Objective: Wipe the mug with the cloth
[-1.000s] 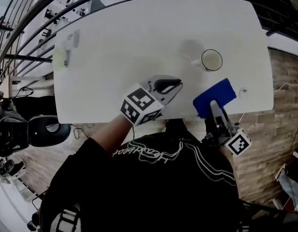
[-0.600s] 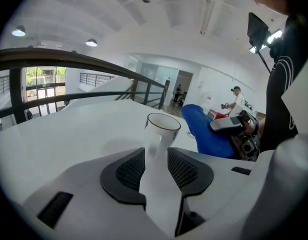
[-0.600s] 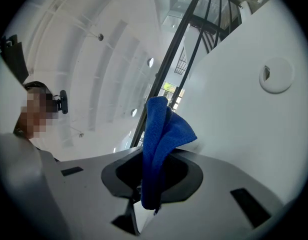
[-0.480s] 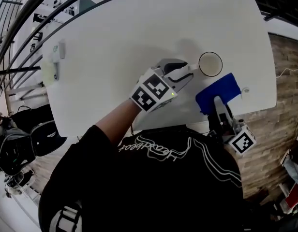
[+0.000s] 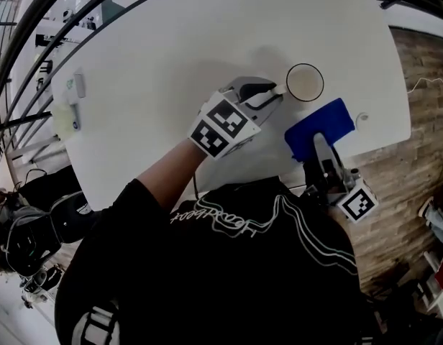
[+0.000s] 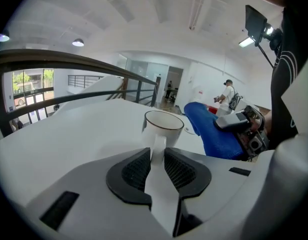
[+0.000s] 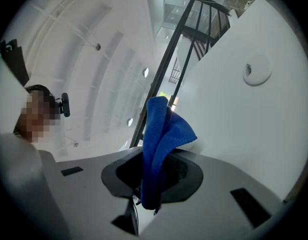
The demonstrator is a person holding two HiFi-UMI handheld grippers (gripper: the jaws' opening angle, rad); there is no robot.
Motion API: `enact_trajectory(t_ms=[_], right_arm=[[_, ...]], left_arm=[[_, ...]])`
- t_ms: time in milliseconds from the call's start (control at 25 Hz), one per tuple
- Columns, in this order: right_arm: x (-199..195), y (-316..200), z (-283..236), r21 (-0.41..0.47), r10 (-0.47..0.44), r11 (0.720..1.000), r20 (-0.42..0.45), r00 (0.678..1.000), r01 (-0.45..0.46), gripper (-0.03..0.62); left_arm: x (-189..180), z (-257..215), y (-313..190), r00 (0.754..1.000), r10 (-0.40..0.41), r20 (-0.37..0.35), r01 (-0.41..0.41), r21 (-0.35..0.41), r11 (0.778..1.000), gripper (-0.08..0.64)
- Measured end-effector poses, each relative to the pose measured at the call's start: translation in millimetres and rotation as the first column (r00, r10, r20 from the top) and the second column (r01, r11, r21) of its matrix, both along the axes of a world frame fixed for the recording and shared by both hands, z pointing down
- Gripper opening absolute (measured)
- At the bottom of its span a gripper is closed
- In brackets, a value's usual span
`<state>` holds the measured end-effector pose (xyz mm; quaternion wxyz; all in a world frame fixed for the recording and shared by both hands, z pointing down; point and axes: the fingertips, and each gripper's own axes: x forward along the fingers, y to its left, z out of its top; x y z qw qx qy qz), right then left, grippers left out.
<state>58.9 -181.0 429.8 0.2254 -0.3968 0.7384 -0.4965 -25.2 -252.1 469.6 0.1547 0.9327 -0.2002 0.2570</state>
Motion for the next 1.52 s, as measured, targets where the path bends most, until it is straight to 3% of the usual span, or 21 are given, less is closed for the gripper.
enact_trajectory(t_ms=[160,360,640,920,1040,1280,1520], right_arm=[[1,0,2,0.009,0.006,1.0,0.003,1.0,-0.007,0.064],[6,-8,1,0.018,0.053,0.998,0.068,0.996,-0.054,0.064],[10,-17,-1,0.037,0.085,0.995,0.12,0.989,-0.09,0.064],[17,-32,12,-0.021,0.115,0.993,0.124,0.986,-0.113,0.064],[14,-35,26,-0.083,0.111,0.991,0.074,0.991,-0.105,0.064],[12,-43,42,-0.172,0.013,0.985,-0.126,0.992,-0.034,0.064],[11,-43,68,-0.353,-0.106,0.935,-0.247,0.963,0.012,0.064]], left_arm=[[4,0,11,1.0,0.025,0.006,-0.025,-0.009,1.0,0.084],[15,0,22,0.999,0.05,0.007,-0.05,-0.024,0.998,0.072],[24,1,30,0.999,0.041,0.011,-0.04,-0.049,0.998,0.067],[31,-2,30,1.0,0.024,0.018,-0.022,-0.061,0.998,0.066],[30,-1,30,0.999,0.029,0.03,-0.026,-0.067,0.997,0.066],[30,-1,30,0.999,0.036,0.019,-0.035,-0.072,0.997,0.066],[30,0,30,0.998,0.053,0.016,-0.051,-0.077,0.996,0.066]])
